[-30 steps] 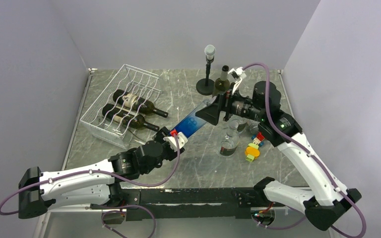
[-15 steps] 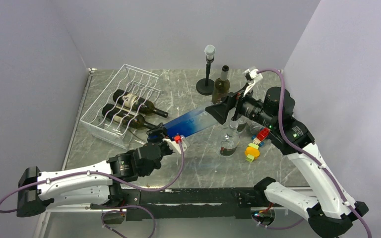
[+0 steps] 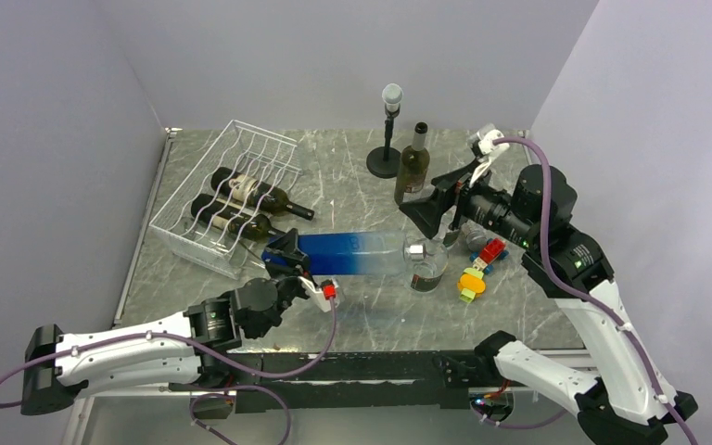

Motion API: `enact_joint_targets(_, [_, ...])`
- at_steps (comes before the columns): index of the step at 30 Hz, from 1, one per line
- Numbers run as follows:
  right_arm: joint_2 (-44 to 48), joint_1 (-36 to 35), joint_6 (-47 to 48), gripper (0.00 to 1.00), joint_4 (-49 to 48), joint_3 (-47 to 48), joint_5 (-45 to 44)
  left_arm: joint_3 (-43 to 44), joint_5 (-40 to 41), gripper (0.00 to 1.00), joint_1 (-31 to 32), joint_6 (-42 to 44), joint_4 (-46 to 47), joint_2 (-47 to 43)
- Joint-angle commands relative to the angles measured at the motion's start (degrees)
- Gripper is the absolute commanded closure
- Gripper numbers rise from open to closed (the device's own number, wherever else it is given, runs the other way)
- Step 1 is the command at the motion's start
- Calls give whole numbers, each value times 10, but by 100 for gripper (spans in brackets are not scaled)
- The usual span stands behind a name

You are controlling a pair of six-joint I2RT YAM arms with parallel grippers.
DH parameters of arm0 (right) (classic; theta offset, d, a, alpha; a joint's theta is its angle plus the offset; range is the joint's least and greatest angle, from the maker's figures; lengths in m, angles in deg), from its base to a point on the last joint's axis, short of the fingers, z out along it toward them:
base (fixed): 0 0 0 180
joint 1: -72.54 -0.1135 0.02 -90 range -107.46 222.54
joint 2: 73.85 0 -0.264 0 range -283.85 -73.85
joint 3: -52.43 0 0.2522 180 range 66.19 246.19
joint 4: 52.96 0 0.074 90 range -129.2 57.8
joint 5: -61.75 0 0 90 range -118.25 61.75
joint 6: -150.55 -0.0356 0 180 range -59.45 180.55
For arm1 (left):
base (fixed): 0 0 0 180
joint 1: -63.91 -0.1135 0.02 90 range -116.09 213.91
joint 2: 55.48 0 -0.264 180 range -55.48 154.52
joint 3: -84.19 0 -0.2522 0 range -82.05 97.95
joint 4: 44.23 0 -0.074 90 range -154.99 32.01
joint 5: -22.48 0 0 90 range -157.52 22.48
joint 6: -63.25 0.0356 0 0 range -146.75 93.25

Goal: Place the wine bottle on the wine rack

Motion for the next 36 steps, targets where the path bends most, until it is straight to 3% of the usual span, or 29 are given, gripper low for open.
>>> enact_joint_targets(1, [-23,0,57,0,47,32,87,27,-58,99,5,66,50,-35])
enact_joint_targets(7, [-49,-34,83,0,60,26,149,32,-50,99,5,83,24,-20])
enact_joint_targets(14, [-91,-129,122,0,104,26,107,19,-42,99,5,109,32,-21])
enact_joint_targets(36, [-208,-225,186,0,142,-28,38,-56,-20,99,11,236,167,-70])
